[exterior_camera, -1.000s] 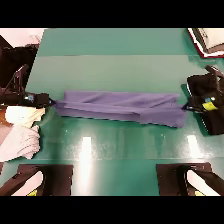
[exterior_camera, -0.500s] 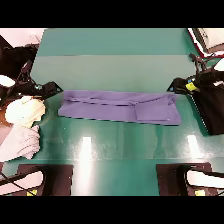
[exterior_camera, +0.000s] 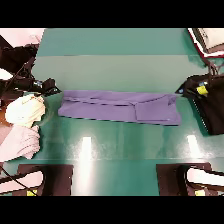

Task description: Fold the shirts.

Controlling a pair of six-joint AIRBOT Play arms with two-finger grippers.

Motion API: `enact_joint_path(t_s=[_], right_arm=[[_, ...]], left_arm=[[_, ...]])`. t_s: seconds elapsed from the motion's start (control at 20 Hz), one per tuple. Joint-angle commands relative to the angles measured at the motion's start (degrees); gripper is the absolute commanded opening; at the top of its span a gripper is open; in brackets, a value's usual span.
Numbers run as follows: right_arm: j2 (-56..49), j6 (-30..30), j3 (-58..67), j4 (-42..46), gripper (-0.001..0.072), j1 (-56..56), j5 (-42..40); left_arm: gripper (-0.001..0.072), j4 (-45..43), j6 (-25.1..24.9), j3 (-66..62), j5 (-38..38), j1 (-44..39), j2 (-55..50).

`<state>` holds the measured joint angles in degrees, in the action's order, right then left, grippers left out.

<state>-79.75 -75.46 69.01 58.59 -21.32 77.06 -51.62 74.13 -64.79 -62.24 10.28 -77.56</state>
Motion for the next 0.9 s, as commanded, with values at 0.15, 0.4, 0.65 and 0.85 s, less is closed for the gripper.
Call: enact_joint_path(t_s=[0.15, 0.4, 0.65, 0.85], right_arm=[[-3.74, 9.03, -6.86, -0.61, 0.0674, -7.06, 2.47], [-10.4, 15.23, -6.82, -5.05, 0.0672, -7.02, 1.55], [-14.91, 18.1, -6.86, -12.76, 0.0634, -4.44, 2.64], [-14.88, 18.21, -6.86, -12.57, 0.0441, -0.37, 2.49]], left_arm=[[0.0028, 0.37, -1.68, -0.17, -3.32, -6.43, -0.11], [0.0027, 0.37, -1.64, -0.17, -2.67, -13.03, -0.11], [0.0028, 0.44, -1.44, -0.17, -0.28, -16.26, -0.13], [0.0027, 0.79, -0.59, -0.17, -0.17, -16.26, -0.13]])
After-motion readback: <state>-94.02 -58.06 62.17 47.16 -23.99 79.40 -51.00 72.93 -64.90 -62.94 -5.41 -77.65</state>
